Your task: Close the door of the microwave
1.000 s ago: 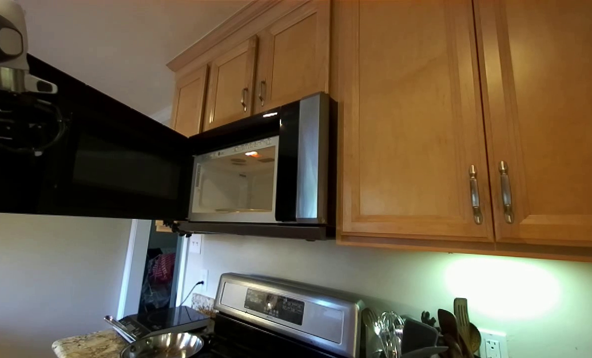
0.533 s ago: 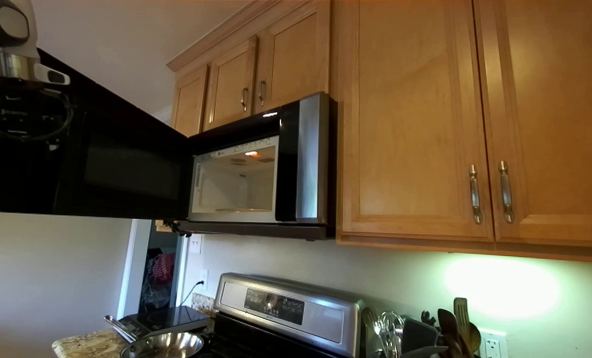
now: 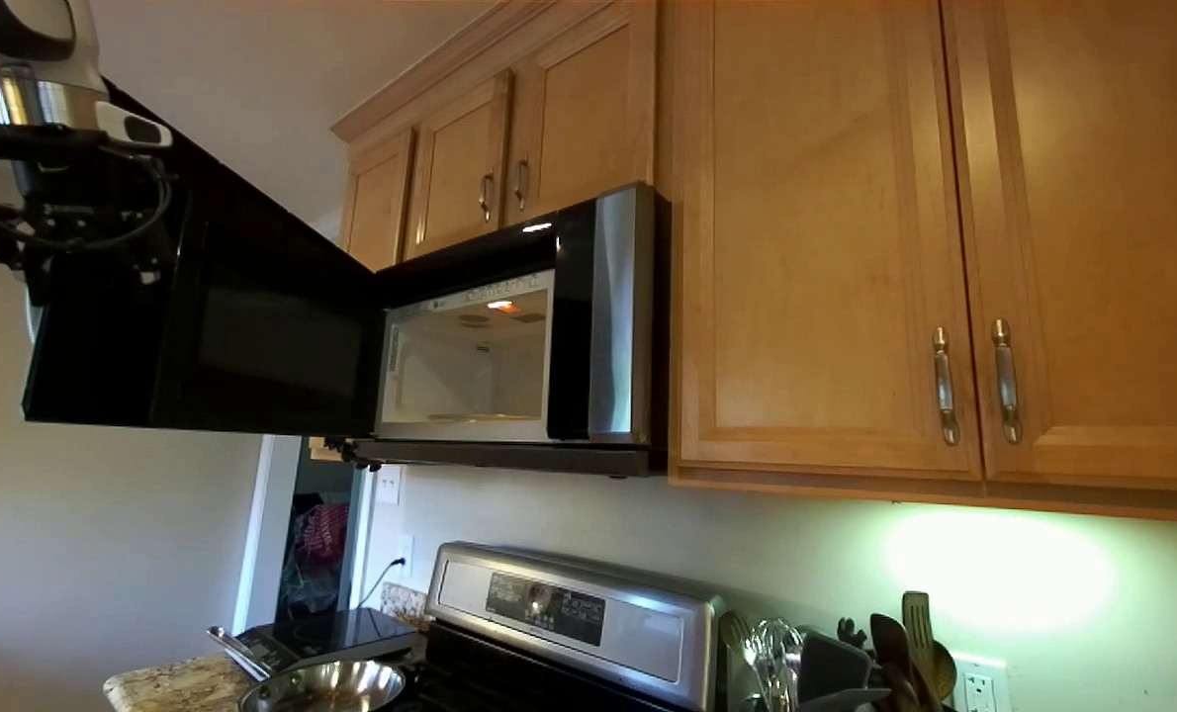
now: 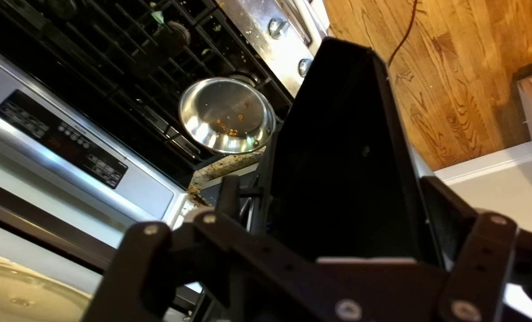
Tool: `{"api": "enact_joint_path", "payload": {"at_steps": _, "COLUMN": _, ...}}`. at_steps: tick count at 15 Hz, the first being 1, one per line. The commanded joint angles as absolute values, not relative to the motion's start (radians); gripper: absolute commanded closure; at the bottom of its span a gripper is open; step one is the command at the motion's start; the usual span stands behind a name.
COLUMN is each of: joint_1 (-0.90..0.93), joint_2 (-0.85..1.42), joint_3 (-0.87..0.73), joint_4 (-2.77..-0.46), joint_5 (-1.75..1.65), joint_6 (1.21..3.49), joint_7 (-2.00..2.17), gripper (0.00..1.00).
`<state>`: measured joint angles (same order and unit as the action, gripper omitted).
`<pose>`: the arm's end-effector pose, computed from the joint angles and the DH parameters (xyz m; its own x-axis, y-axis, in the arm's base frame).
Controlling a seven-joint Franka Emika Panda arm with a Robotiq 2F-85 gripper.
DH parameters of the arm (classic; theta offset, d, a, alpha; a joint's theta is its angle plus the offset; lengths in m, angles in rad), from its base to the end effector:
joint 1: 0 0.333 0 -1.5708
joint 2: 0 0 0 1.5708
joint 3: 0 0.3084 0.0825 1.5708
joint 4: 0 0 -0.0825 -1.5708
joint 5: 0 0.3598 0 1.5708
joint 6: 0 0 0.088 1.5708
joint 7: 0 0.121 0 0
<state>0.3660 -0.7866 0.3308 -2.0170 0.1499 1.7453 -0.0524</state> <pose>0.1844 0.2587 0.7236 0.6488 0.6104 0.4543 0.6377 -0.7620 0.1130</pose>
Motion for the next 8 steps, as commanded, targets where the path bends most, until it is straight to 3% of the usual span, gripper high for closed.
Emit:
{"api": "enact_joint_path", "payload": {"at_steps": 1, "joint_1": 0.322, "joint_2": -0.835, "joint_3": 0.317, "joint_4": -2.039, "joint_5": 0.114, "joint_6": 1.696, "joint_7": -0.028, "gripper": 0.00}}
{"api": "enact_joint_path", "payload": {"at_steps": 8, "joint_1": 0.269, "joint_2": -0.833, "joint_3": 0.323, "joint_4": -2.013, "joint_5": 0.070, "joint_6": 1.617, "joint_7": 0.005, "gripper": 0.00}}
